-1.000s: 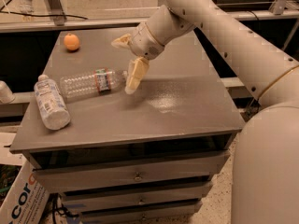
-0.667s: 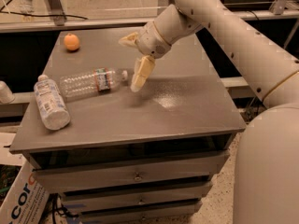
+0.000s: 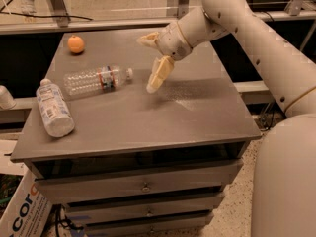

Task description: Move water bottle near blue plastic bottle

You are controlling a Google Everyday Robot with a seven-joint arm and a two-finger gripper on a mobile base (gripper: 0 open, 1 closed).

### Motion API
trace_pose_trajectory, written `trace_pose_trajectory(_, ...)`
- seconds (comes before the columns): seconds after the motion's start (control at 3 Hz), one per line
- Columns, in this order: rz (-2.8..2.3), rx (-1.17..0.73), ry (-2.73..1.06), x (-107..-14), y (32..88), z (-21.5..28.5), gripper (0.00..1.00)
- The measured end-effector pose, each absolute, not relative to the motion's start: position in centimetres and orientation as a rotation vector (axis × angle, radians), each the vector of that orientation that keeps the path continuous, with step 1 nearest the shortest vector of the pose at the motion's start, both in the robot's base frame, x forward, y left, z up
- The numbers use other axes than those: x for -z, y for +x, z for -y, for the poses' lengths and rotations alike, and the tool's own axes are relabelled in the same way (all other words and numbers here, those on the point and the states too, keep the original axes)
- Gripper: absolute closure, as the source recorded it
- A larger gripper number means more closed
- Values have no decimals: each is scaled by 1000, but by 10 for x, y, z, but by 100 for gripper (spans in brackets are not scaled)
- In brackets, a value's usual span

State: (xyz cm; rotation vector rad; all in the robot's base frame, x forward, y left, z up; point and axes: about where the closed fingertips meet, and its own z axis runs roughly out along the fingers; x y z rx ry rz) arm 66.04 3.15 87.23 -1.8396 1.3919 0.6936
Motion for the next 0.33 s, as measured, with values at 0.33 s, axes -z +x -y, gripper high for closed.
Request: trace_pose_trajectory(0.33,-1392,-694,-1840,-872,660,-32,0)
